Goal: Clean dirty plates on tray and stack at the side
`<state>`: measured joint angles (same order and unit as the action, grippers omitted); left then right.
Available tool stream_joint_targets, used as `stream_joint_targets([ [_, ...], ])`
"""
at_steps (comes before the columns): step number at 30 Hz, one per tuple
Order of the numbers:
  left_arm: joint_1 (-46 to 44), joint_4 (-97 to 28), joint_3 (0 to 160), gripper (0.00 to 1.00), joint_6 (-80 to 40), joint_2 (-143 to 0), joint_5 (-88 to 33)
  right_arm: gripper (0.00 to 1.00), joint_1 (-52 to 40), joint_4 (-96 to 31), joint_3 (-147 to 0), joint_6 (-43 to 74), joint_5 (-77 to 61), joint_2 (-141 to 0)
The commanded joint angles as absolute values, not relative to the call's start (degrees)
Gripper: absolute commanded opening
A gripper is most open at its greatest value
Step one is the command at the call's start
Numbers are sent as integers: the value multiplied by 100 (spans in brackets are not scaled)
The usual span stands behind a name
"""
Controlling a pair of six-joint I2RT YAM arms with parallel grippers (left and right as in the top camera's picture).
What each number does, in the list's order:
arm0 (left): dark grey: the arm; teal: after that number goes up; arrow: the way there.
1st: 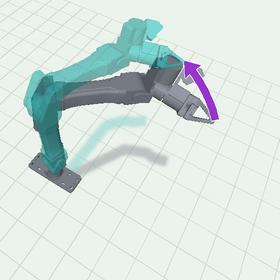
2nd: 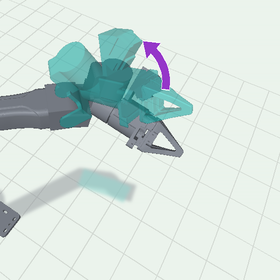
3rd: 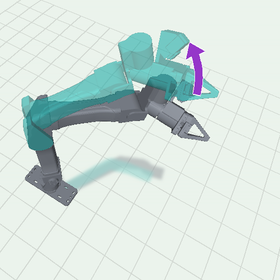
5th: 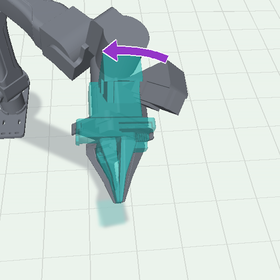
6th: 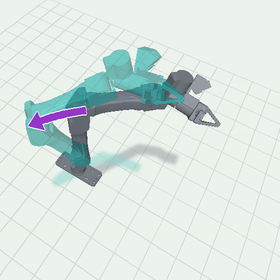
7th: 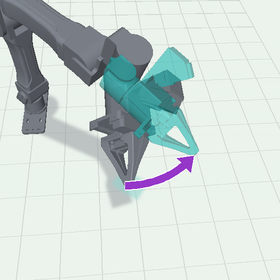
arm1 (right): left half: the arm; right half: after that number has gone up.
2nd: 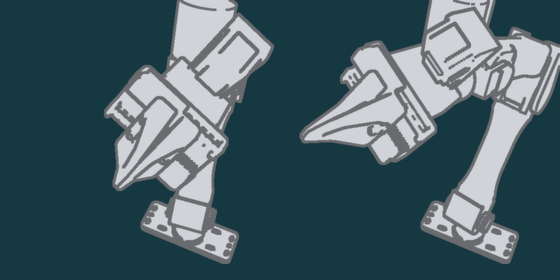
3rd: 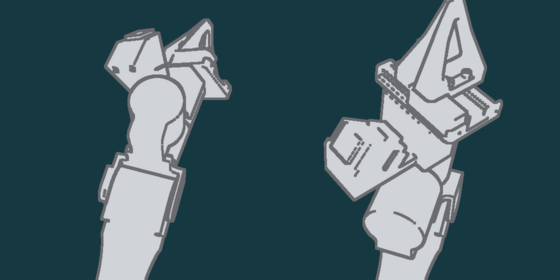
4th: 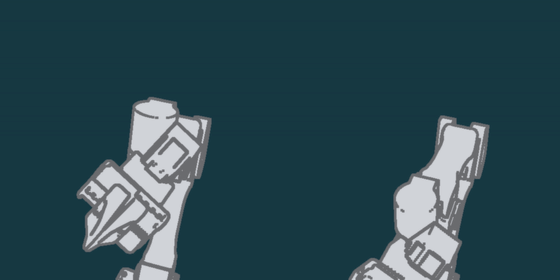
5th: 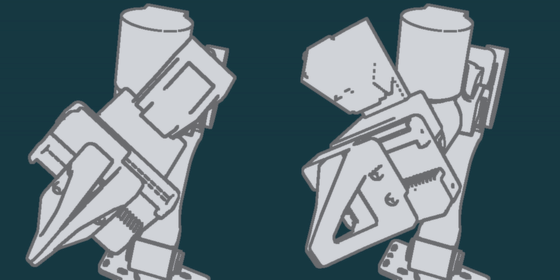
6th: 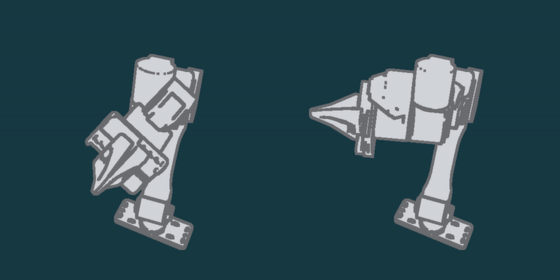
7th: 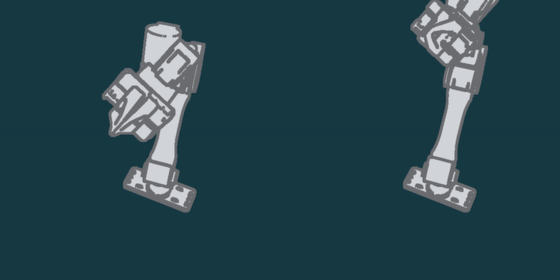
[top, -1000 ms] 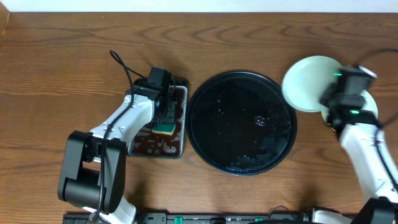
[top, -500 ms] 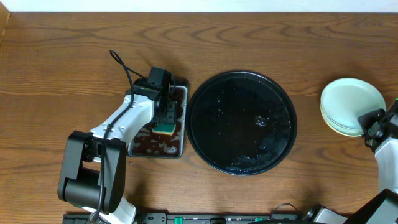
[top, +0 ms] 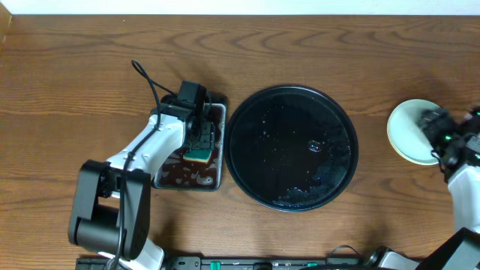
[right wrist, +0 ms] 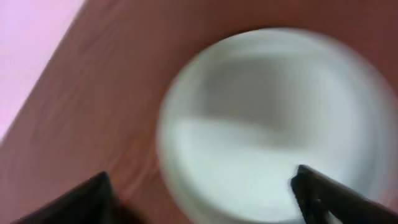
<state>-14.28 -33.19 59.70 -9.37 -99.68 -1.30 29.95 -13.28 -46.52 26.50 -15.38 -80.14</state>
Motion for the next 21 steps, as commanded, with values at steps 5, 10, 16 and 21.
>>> stream_joint_targets([
  [5, -1098, -3487, 6134, 81, -1494, -9188, -392, 99, 1455, -1494, -4648, 635, -2228, -7953],
  [10, -530, -4248, 6208, 82, -1559, -9028, -751, 99, 615, -2394, -4910, 69, -1564, -7950],
  [16, 189, -5094, 6158, 82, -1549, -8659, -751, 99, 364, -3374, -5127, 14, -1225, -7758],
  [21, 217, -5006, 5701, 82, -1358, -7728, -751, 99, 364, -3719, -4984, 14, -1214, -7091],
])
